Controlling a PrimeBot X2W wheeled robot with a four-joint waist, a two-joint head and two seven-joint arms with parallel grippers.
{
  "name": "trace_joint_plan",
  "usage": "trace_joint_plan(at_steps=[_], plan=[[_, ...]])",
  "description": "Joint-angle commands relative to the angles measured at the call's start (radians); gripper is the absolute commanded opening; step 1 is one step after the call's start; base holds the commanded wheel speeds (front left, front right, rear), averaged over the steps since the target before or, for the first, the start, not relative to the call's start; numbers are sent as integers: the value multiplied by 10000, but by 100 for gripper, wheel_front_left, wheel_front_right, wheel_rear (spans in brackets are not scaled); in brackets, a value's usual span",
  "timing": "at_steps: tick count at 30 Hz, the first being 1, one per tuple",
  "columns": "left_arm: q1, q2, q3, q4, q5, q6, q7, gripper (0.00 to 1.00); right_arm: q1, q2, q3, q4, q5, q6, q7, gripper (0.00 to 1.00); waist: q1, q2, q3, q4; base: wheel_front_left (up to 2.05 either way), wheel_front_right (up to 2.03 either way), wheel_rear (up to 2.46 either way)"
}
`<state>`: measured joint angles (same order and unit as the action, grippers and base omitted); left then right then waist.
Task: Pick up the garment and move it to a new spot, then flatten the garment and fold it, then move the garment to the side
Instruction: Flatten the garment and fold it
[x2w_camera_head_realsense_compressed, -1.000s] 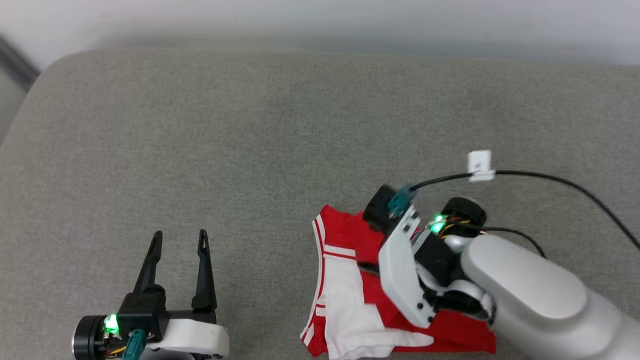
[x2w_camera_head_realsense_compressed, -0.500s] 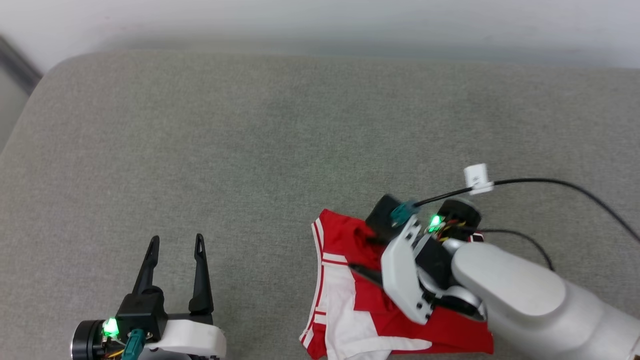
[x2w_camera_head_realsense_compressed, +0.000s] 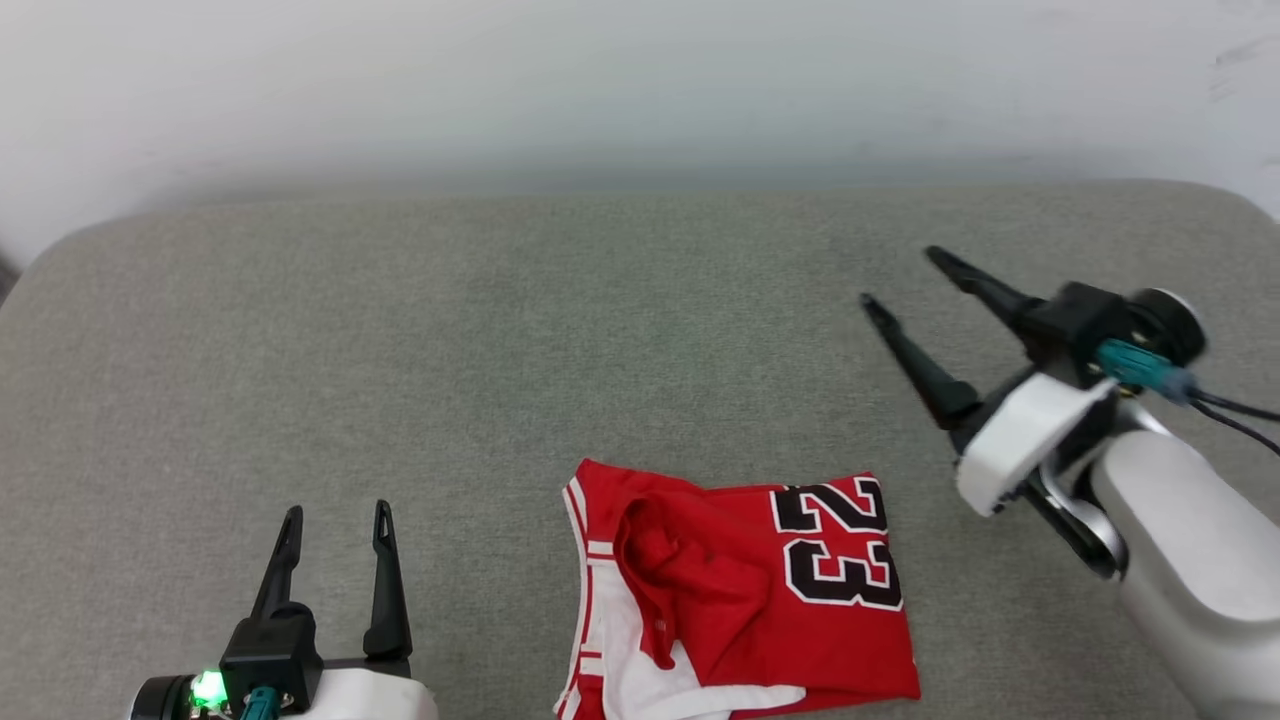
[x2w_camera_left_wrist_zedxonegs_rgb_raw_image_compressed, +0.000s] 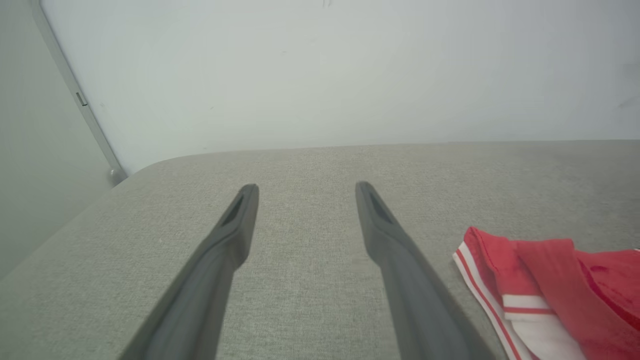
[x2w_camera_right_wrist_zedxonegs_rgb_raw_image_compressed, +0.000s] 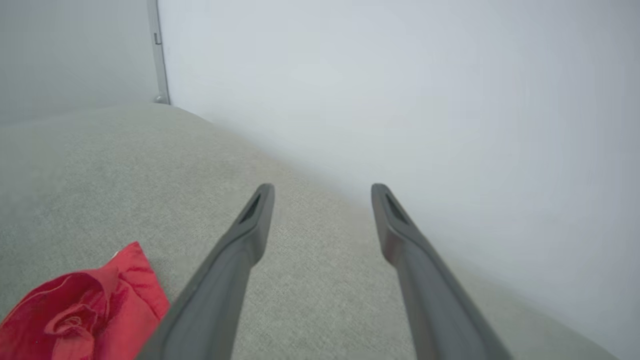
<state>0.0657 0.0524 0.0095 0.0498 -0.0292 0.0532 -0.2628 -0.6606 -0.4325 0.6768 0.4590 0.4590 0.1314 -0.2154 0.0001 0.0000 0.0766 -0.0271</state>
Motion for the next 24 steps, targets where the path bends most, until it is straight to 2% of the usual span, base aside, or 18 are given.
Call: trace_joint_plan(at_steps=[1,7,11,18,24], plan=[[142,-2,17,-45,66,-4,-26,100,387,149,-516,-15,-293,-13,-175,100,-1,0,-151,-146,0,0,0],[315,21,-8,-159,129,-84,-26,100,2663,987,-3761,-892,-1905,-13,-487,100,-1,0,-377,-335,0,0,0],[384,29,-26,-229,146,-130,-26,100,4296,1934,-5408,-2282,-2667,-13,-490,100,-1,0,-441,-366,0,0,0],[579,24,-57,-187,124,-170,-26,100,6370,3266,-6559,-3596,-3211,-12,-491,100,-1,0,-583,-281,0,0,0],[796,16,-94,-175,70,-232,-26,100,7448,3735,-6960,-4091,-3163,-12,-493,100,-1,0,-667,-127,0,0,0]])
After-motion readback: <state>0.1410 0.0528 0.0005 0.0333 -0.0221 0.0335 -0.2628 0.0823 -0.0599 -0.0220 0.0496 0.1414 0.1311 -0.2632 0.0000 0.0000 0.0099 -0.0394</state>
